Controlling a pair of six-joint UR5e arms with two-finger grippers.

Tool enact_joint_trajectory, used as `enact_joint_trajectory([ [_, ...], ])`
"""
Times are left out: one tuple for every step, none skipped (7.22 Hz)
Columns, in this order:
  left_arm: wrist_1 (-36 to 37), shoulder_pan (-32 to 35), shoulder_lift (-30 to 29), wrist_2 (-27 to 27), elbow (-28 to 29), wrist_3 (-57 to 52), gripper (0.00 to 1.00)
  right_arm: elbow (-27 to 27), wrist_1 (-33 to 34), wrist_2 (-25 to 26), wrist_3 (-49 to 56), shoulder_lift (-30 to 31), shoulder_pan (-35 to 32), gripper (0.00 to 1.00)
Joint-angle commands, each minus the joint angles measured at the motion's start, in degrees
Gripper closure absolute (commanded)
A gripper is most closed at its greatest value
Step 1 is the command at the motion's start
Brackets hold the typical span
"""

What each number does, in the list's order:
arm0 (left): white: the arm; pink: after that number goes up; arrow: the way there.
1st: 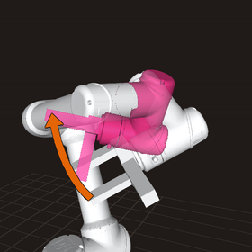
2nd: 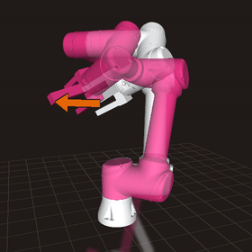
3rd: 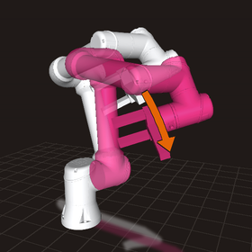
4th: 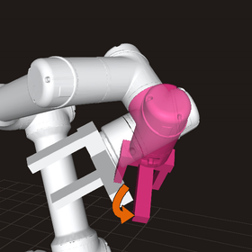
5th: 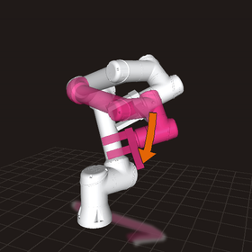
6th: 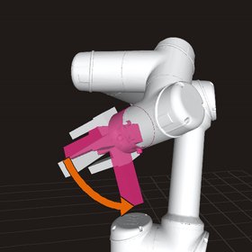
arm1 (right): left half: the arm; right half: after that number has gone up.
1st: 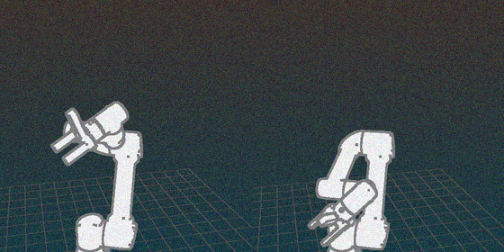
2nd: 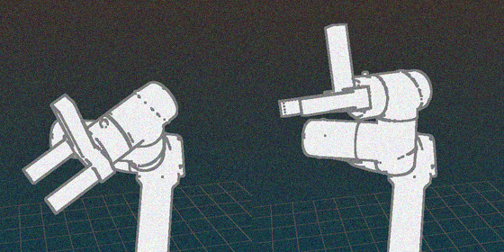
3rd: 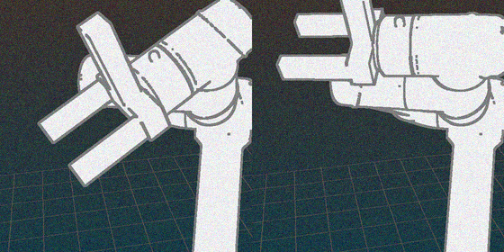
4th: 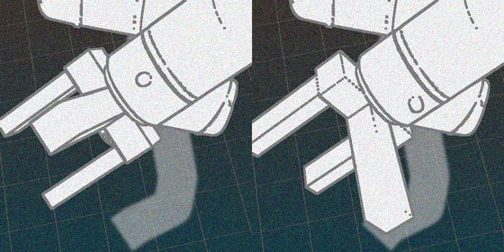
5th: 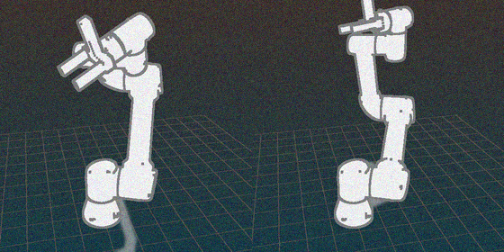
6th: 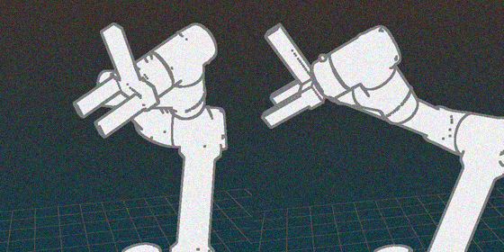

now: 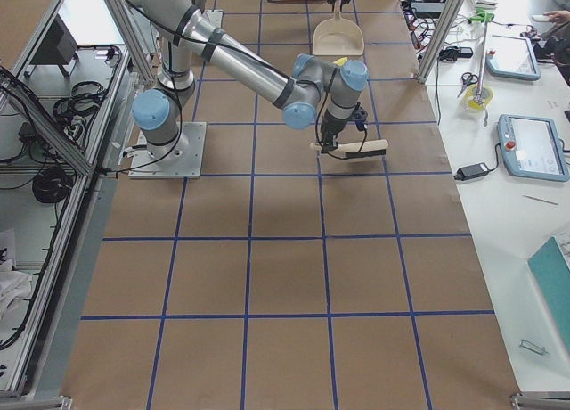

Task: Sweep and dump trash into bin
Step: 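Lift the white brush with the right gripper and carry it behind the debris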

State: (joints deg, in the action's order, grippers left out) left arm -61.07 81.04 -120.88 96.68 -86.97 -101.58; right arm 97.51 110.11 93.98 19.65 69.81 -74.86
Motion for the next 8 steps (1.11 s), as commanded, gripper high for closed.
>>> enact_joint_trajectory([
  [-0.3, 0.0, 0.0, 0.0, 0.0, 0.0, 1.00, -1.2, -0.9, -2.0, -13.8, -0.2, -9.7, 1.00],
  [-0.3, 0.0, 0.0, 0.0, 0.0, 0.1, 1.00, -2.3, -1.2, -3.6, -19.7, -0.5, -13.7, 1.00],
  [-0.3, 0.0, -0.1, 0.0, 0.0, 0.1, 1.00, -2.8, -2.6, -4.8, -23.6, -0.5, -16.5, 1.00],
  [-0.3, 0.0, -0.1, 0.0, -0.1, 0.4, 1.00, -2.9, -2.8, -4.9, -27.1, -0.6, -18.9, 1.00],
  [-0.3, 0.0, -0.1, 0.0, -0.1, 0.4, 1.00, -3.3, -3.2, -5.3, -30.9, -1.3, -21.5, 1.00],
  [-0.3, 0.0, -0.1, 0.0, 0.0, 0.4, 1.00, -4.4, -3.3, -5.3, -34.6, -2.8, -24.7, 1.00],
  [-0.4, 0.1, 0.0, 0.0, 0.0, 0.4, 1.00, -5.5, -3.2, -5.5, -36.0, -4.1, -26.5, 1.00],
  [-0.4, 0.0, -0.2, 0.0, 0.0, 0.4, 1.00, -6.5, -3.2, -5.9, -37.6, -5.4, -27.9, 1.00],
])
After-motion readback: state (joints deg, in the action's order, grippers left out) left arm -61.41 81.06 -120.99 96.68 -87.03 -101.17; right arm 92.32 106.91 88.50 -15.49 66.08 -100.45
